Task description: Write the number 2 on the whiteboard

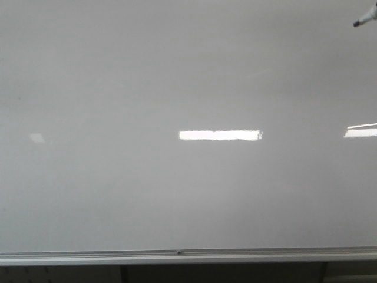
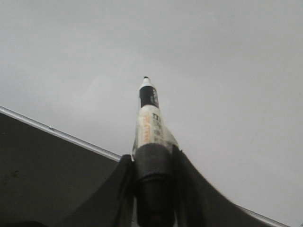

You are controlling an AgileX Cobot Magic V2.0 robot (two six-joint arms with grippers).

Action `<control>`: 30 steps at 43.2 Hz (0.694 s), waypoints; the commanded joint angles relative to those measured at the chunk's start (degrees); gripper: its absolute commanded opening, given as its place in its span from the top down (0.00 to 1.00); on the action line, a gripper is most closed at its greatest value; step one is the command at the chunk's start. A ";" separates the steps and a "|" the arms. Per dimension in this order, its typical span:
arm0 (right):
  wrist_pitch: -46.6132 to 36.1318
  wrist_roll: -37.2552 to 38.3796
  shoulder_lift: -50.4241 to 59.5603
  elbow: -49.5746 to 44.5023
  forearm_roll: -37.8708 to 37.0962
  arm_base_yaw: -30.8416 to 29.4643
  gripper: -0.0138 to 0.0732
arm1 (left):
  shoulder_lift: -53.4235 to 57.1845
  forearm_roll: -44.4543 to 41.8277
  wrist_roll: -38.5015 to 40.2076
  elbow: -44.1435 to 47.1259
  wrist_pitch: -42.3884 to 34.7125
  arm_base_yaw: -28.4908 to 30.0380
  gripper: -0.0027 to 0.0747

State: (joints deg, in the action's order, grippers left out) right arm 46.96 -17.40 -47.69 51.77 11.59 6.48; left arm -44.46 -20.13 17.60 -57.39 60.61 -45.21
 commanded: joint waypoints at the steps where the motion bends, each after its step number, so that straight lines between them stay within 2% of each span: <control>1: -11.00 0.28 1.72 -4.09 2.79 -0.77 0.81 | 0.83 -3.31 2.63 -0.36 -3.66 -0.31 0.41; 7: -24.34 0.23 1.72 -12.14 5.40 -0.77 0.81 | 0.72 -4.49 2.63 0.17 -4.03 -0.31 0.41; 14: -36.20 0.23 1.41 -16.85 9.35 -0.77 0.81 | 0.36 -4.49 2.63 0.26 -4.03 -0.31 0.41; 30: -47.70 -0.05 -3.53 -16.84 9.58 -0.58 0.81 | 0.36 -4.49 2.63 0.26 -4.03 -0.31 0.41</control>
State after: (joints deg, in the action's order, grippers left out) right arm 6.39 -17.25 -50.46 33.31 20.72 6.08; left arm -43.83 -23.05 19.37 -55.61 59.78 -45.21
